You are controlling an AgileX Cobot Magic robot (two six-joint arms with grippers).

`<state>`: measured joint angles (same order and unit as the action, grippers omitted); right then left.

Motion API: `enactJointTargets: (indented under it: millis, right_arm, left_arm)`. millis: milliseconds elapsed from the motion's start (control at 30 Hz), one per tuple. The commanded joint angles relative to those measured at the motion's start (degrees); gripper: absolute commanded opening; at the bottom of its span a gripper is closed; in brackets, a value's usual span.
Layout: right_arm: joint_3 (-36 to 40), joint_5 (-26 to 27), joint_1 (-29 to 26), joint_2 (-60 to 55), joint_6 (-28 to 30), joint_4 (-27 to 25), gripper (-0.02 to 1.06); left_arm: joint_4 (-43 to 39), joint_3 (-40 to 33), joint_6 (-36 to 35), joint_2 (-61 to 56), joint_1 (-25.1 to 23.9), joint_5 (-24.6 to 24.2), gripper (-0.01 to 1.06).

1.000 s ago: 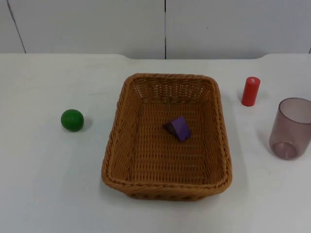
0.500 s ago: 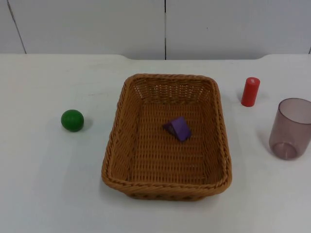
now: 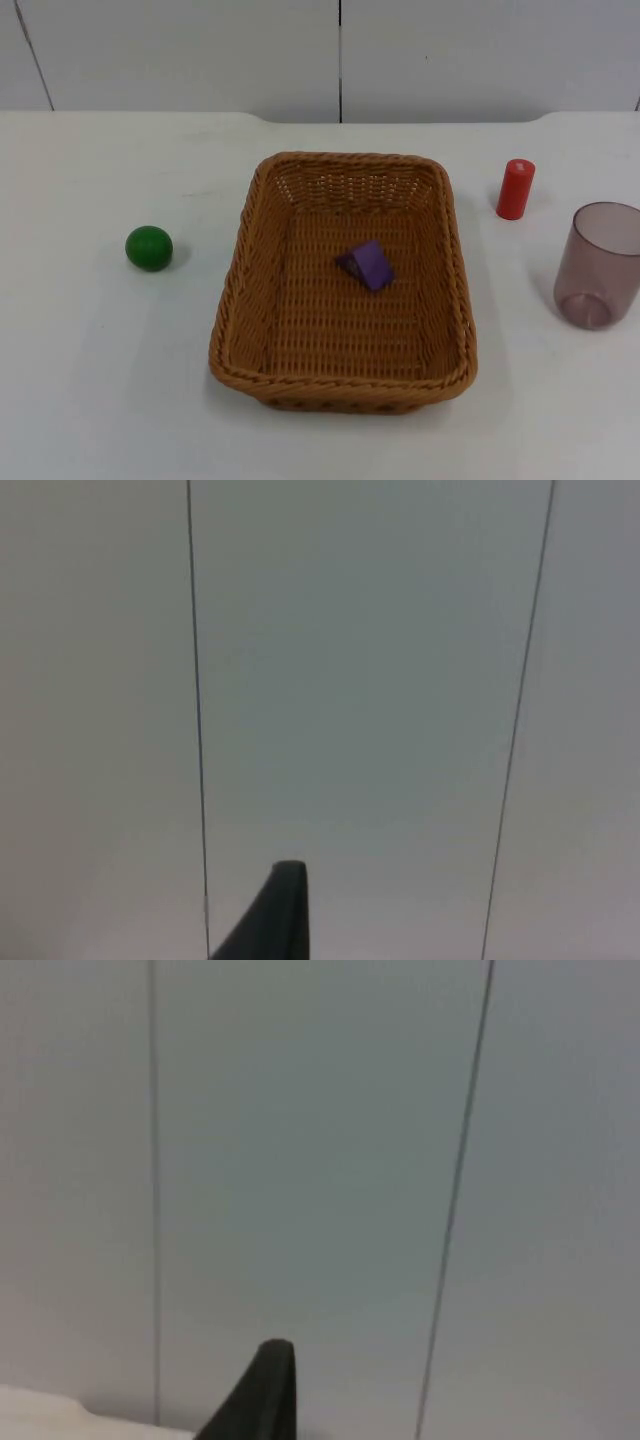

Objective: Pick up the basket with the left hand and place the triangular block into the basket with the right hand.

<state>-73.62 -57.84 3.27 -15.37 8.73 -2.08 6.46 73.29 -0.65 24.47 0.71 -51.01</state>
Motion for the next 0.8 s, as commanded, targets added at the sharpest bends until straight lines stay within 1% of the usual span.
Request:
enactJointTargets:
  millis: [0, 100, 167, 267, 333, 400, 467, 533, 567, 633, 667, 700, 733, 767]
  right_arm:
    - [1.1, 0.0, 0.1, 4.1, 1.0, -1.2, 0.98]
    - [1.8, 0.2, 0.0, 7.1, 1.0, -1.3, 0.98]
    - [1.8, -0.6, -0.1, 9.5, 1.0, -1.3, 0.98]
    - [1.8, -3.2, -0.1, 11.9, 1.2, -2.6, 0.98]
    - [1.8, -6.7, -0.1, 13.4, 1.2, -4.2, 0.98]
    - [1.8, -7.7, -0.1, 14.3, 1.2, -4.9, 0.98]
    - [1.8, -8.4, -0.1, 15.4, 1.2, -5.6, 0.98]
    - [1.8, -8.4, -0.1, 15.4, 1.2, -5.7, 0.98]
    - [1.8, -8.4, -0.1, 15.4, 1.2, -5.7, 0.98]
    - [1.8, -10.1, -0.1, 15.4, 1.2, -6.3, 0.98]
    - [1.8, -11.7, -0.1, 15.4, 1.2, -7.2, 0.98]
    - [1.8, -12.1, -0.1, 15.4, 1.9, -8.9, 0.98]
    - [1.8, -12.1, -0.1, 15.4, 1.9, -8.9, 0.98]
    - [1.8, -12.1, -0.1, 15.4, 2.4, -10.0, 0.98]
  left_arm:
    - [0.7, 0.0, 0.6, -3.3, -0.2, -2.3, 1.05]
    - [0.6, 0.0, 0.6, -6.1, -0.2, -3.6, 1.05]
    - [0.6, 0.0, 1.3, -8.6, -0.2, -5.3, 1.05]
    - [1.1, 0.0, 6.0, -11.6, -0.2, -8.0, 1.05]
    - [1.2, 0.0, 5.6, -14.3, -0.2, -9.1, 1.05]
    - [1.2, 0.0, 5.2, -15.8, -0.2, -10.0, 1.05]
    - [2.1, 0.0, 4.7, -18.6, -0.2, -13.1, 1.05]
    - [1.6, 0.0, 4.9, -20.4, -0.2, -14.6, 1.05]
    - [1.6, 0.0, 4.9, -20.4, -0.2, -14.6, 1.05]
    - [0.3, 0.0, 4.9, -22.5, -0.2, -14.8, 1.05]
    - [-0.2, 0.0, 4.8, -23.6, -0.2, -14.8, 1.05]
    - [-1.0, 0.0, 4.6, -24.5, -0.2, -15.3, 1.05]
    - [-1.0, 0.0, 4.6, -24.5, -0.2, -15.3, 1.05]
    - [-1.8, -0.1, 4.5, -24.5, -0.2, -17.0, 1.05]
